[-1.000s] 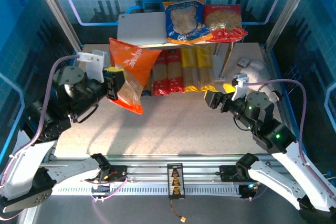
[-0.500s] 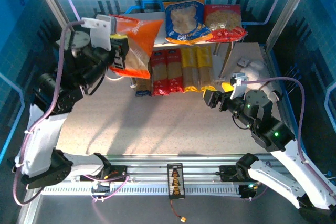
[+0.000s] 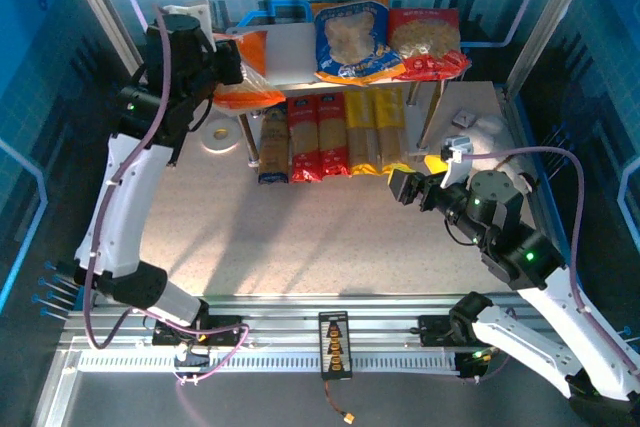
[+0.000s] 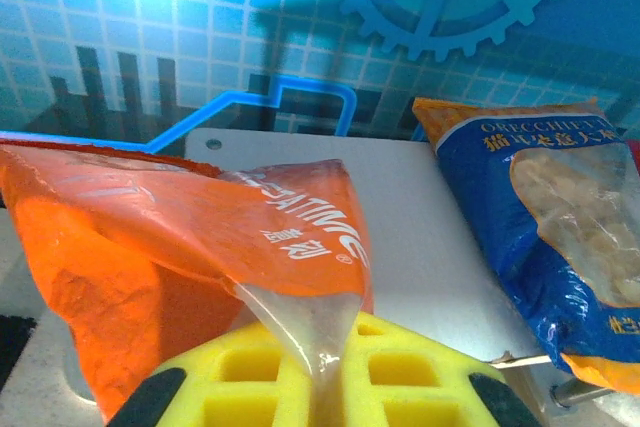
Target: Place and organize the pasta boxes and bags onto the shelf
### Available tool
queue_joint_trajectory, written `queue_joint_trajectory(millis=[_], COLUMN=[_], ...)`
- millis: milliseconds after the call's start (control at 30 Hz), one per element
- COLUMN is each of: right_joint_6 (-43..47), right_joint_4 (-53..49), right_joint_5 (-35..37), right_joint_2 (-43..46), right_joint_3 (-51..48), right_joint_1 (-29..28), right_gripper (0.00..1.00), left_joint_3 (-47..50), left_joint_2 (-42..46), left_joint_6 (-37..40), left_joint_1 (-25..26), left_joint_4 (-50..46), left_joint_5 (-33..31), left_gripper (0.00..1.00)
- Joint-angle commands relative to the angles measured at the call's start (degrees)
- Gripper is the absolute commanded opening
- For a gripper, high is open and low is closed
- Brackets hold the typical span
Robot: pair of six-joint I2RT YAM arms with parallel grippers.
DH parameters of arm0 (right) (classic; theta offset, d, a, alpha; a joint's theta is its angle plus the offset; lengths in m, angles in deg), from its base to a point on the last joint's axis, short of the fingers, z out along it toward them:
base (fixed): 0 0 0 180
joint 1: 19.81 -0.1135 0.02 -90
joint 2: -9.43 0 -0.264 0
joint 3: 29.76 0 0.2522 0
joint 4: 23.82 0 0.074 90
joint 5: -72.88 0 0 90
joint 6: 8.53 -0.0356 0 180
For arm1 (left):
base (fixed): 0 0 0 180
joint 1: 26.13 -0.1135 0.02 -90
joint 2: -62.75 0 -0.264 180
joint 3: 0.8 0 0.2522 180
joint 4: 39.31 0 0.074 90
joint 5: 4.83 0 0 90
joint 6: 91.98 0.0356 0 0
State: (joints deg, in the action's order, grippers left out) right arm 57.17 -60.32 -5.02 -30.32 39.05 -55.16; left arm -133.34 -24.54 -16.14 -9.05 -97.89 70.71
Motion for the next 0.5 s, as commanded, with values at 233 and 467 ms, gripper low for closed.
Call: queue_joint_trajectory(millis=[233, 467], right_joint_6=[1.9, 2.2], right_joint_4=[-0.3, -0.4], right_joint_5=[1.6, 1.9], right_joint_2=[0.1, -0.2], right_joint_3=[1.4, 1.4], right_joint_1=[-0.7, -0.6], right_gripper=[0.86, 0.86], left_joint_3=[-9.1, -17.5], left_joint_2=[-4.4, -11.1], left_joint_6=[-3.5, -4.5], left_joint_1=[-1.0, -1.9], left_joint_4=[12.3, 12.0], left_joint_5=[4.7, 6.5], left_gripper=[0.00, 0.00])
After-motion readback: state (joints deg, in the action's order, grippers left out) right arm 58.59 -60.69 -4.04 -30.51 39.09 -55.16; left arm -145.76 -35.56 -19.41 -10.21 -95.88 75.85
